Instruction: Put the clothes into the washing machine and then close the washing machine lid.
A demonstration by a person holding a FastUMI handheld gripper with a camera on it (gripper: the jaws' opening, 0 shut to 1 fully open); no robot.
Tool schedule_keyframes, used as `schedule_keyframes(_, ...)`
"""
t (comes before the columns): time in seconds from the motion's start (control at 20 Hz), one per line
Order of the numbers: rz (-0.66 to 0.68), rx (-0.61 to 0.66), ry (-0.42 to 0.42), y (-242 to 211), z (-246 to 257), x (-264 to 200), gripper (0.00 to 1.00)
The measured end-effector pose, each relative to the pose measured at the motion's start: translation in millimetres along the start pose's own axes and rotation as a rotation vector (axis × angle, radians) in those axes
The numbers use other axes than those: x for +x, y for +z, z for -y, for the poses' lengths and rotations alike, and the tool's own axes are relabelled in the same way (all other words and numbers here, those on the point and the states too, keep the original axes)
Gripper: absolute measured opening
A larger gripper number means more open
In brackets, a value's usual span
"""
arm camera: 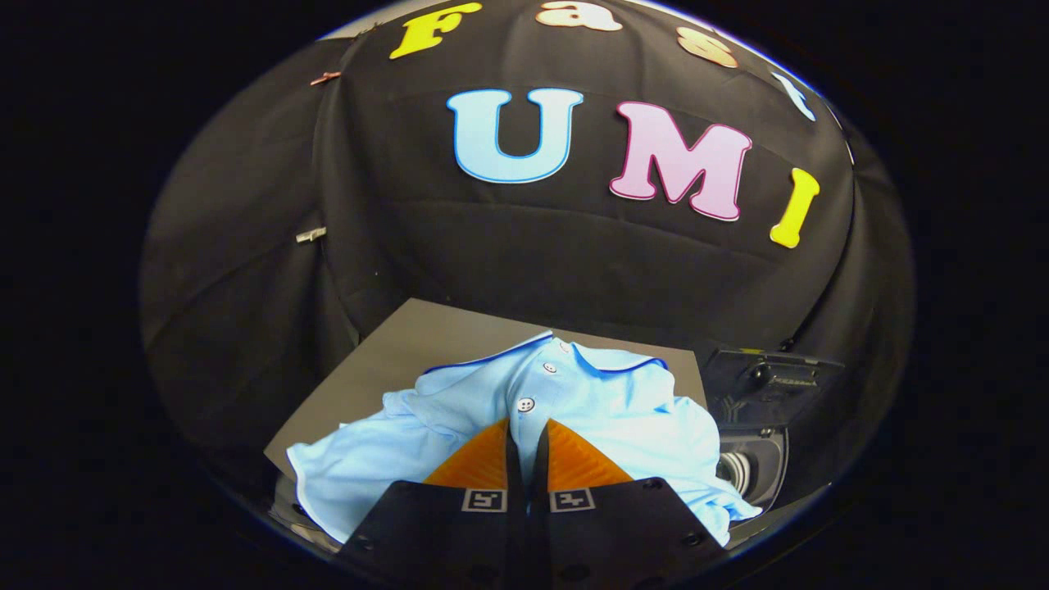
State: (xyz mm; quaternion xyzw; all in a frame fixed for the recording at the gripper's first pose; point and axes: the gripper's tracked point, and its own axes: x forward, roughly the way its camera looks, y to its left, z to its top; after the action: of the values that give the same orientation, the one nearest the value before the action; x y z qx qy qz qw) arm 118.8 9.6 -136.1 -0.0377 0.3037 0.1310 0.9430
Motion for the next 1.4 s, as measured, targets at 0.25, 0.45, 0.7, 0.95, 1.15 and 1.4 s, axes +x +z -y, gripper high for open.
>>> schedule_keyframes(0.25,0.077,0.005,0.016,34,15,-20,0.04)
schedule_keyframes(0.45,0.106,0.021,0.02,42,43,-35,0.04)
schedule_keyframes(0.7,0.122,0.041,-0.008,42,104,-54,0.04)
schedule_keyframes(0.95,0.132,0.081,-0.027,38,172,-70,0.04)
schedule_keyframes(1.15,0.159,0.093,-0.027,37,220,-84,0.04)
schedule_keyframes(1.4,0.214,0.086,-0.023,44,282,-101,0.04)
